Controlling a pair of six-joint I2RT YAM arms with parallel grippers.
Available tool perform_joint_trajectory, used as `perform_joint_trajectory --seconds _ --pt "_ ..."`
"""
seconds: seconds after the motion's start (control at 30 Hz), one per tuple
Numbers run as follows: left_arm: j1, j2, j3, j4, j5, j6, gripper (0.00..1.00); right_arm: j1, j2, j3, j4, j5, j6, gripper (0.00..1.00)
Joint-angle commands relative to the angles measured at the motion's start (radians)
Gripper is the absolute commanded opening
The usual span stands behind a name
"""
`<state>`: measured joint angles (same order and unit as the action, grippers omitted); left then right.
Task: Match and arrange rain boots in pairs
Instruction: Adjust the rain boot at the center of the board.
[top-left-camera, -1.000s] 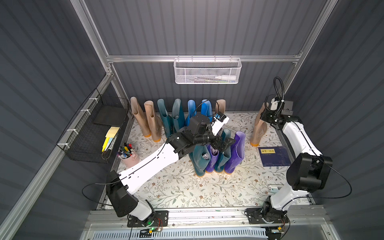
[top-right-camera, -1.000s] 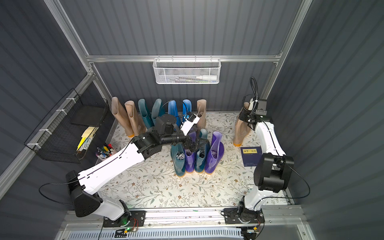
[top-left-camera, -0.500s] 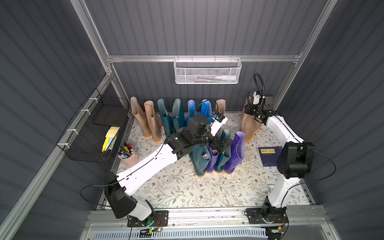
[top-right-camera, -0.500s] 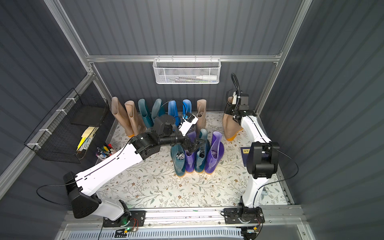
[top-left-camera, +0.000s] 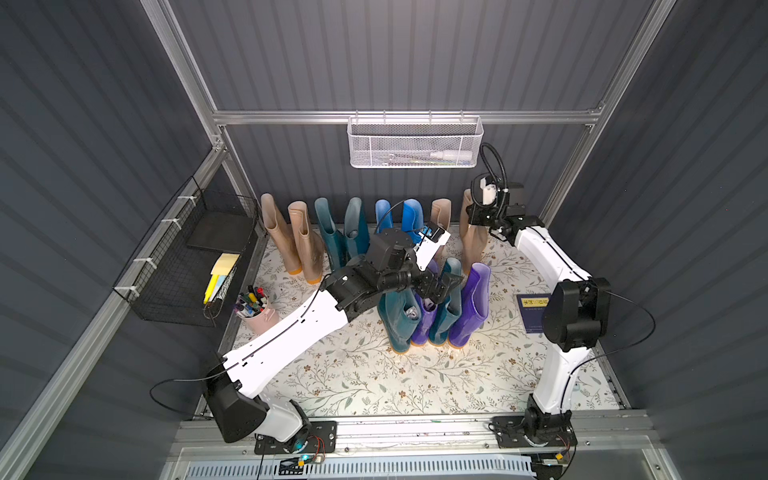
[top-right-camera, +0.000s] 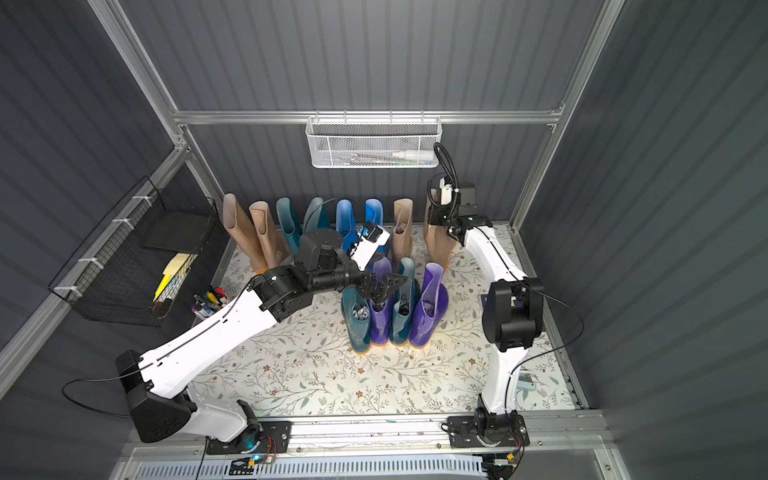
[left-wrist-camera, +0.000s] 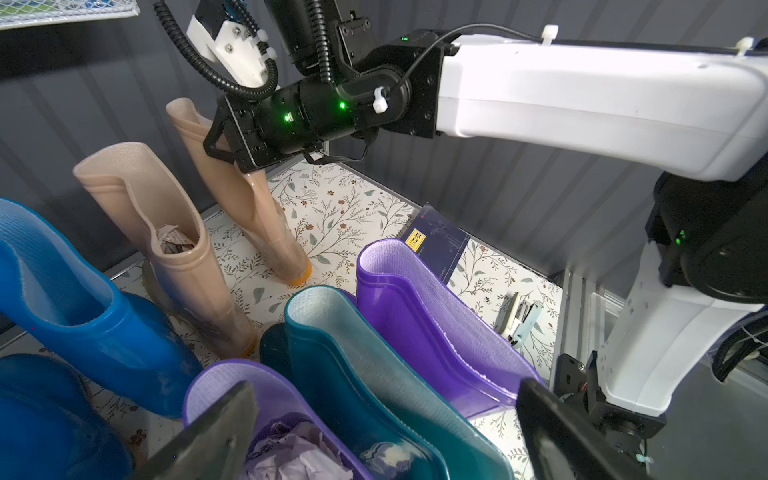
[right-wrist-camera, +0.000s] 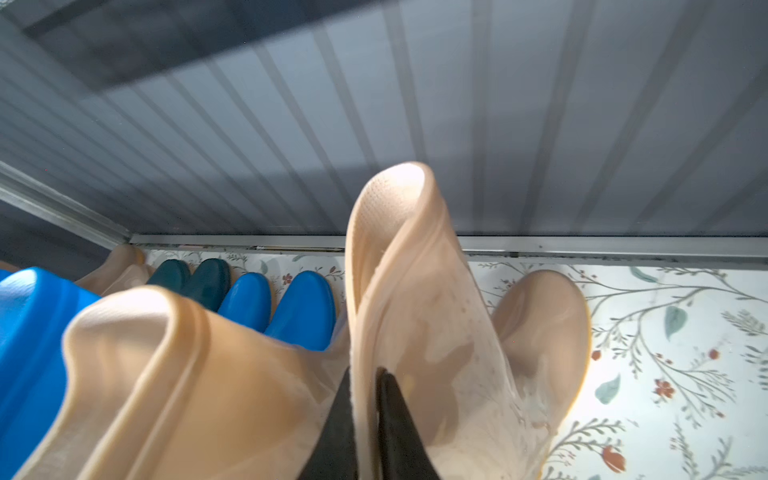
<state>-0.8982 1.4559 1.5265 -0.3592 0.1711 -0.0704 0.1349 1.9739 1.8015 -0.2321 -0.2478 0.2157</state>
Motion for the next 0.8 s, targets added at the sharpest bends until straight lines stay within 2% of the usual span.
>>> perform_joint_trajectory --seconds 0.0,0.5,0.77 --pt "-0.005 -0.022 -0.019 -0.009 -0.013 0.02 0.99 0.006 -0.053 0.014 0.043 -0.05 -0.003 0.06" --pt "-0.005 -0.036 -0.033 -0.006 -0.03 0.023 0.99 0.02 -0.04 0.014 0.102 -0.212 0.033 0.06" --pt "-0.005 -0.036 -0.035 -0.009 -0.034 0.026 1.0 0.024 -0.061 -0.032 0.107 -0.228 0.033 0.06"
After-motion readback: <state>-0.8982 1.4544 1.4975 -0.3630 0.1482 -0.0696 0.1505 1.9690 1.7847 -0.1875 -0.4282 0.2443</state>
